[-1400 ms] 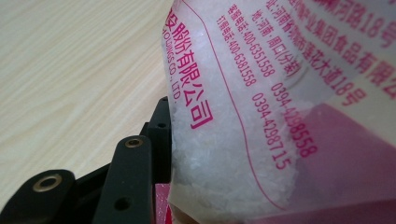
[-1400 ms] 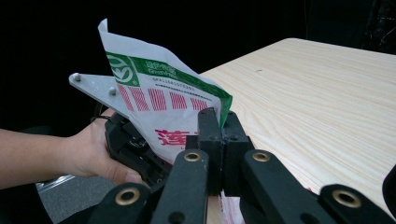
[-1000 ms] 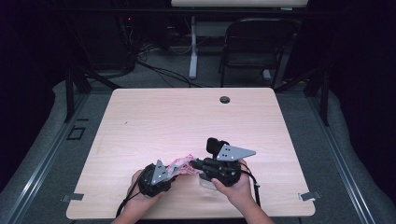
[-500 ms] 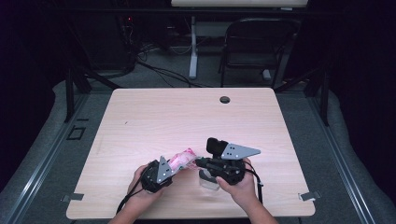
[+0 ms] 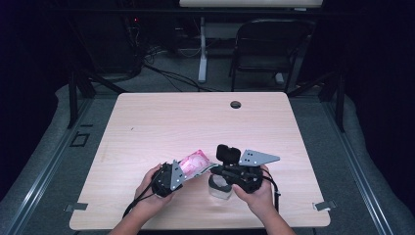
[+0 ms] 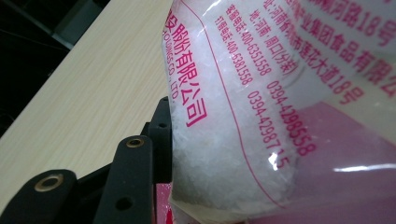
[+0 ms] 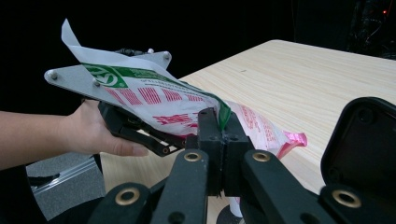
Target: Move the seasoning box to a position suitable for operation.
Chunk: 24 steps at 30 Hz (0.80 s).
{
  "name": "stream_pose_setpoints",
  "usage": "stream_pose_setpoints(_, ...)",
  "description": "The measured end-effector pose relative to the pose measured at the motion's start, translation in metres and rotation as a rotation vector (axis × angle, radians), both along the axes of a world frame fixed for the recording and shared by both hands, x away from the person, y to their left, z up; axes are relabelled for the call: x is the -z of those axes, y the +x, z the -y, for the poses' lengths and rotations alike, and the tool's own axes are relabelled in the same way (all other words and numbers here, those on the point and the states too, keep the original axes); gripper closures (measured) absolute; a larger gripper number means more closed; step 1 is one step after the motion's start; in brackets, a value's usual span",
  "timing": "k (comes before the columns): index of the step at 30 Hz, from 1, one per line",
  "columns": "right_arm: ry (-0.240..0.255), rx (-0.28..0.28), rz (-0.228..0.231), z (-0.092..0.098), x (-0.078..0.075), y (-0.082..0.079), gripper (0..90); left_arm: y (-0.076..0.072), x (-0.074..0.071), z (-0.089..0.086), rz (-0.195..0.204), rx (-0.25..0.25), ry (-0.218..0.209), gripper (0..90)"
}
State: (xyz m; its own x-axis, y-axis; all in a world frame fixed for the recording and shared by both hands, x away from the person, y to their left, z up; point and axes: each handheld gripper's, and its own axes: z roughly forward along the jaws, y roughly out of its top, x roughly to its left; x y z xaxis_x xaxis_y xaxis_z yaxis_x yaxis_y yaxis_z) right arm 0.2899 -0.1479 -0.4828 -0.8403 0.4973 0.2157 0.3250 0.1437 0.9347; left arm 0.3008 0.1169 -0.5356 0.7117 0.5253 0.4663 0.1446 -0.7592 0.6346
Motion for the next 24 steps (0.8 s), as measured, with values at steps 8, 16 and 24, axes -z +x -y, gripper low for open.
stream_pose_setpoints(8, -0.008, -0.002, -0.010, 0.0030, 0.0010, -0.0005, 89.7, 0.0001, -0.0032, 0.0015, 0.044, 0.004, 0.045, 59.4)
stream_pose_setpoints(16, -0.014, -0.012, -0.023, 0.0040, 0.0024, -0.0001, 89.9, 0.0008, -0.0048, 0.0021, 0.089, 0.008, 0.077, 59.4)
stream_pose_setpoints(24, -0.021, -0.015, -0.042, 0.0067, 0.0045, 0.0011, 90.0, 0.0016, -0.0047, 0.0048, 0.127, 0.006, 0.107, 59.5)
